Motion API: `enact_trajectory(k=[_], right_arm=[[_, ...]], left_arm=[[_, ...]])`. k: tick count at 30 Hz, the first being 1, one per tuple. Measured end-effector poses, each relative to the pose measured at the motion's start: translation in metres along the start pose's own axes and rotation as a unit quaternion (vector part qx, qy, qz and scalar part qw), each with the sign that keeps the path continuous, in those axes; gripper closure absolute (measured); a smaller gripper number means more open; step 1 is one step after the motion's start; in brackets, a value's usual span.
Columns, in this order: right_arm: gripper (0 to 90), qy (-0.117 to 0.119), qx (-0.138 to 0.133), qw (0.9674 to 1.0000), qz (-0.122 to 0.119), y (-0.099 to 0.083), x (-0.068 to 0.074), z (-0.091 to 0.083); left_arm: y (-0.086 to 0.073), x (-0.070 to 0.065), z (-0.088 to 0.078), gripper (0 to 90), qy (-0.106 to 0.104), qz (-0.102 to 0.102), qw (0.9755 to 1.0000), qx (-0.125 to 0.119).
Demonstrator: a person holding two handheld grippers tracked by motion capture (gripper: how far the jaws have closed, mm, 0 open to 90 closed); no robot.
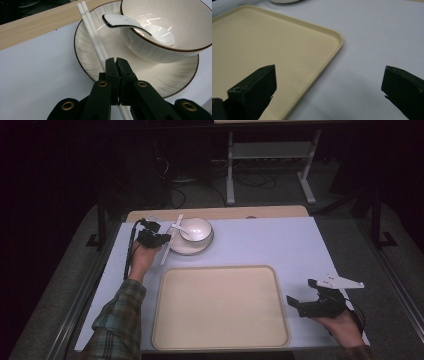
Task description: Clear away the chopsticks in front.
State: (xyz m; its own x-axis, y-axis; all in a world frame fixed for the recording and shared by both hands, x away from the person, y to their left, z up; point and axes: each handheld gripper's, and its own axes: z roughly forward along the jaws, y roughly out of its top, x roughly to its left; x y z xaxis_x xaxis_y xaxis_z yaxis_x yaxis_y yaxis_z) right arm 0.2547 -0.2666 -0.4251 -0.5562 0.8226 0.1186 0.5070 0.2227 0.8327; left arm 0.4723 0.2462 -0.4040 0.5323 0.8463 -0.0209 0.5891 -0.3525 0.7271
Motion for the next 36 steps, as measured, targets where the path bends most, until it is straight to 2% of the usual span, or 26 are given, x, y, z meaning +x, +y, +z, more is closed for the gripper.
enact_trajectory(k=[4, 17, 36], right_arm=[[0.0, 0.001, 0.0, 1.0, 0.001, 0.0, 0.0, 0.0], [0.0, 0.001, 0.001, 1.0, 0.001, 0.0, -0.001, 0.0], [0.0, 0.001, 0.0, 1.0, 0.002, 0.0, -0.001, 0.0]], left_arm=[[-0.001, -0.002, 0.006, 85.0, 0.001, 0.006, 0.9999, 0.01], [-0.002, -0.005, 0.012, 83.4, 0.011, 0.009, 0.9998, 0.013], [-0.002, -0.015, 0.023, 79.6, 0.005, 0.018, 0.9996, 0.021]])
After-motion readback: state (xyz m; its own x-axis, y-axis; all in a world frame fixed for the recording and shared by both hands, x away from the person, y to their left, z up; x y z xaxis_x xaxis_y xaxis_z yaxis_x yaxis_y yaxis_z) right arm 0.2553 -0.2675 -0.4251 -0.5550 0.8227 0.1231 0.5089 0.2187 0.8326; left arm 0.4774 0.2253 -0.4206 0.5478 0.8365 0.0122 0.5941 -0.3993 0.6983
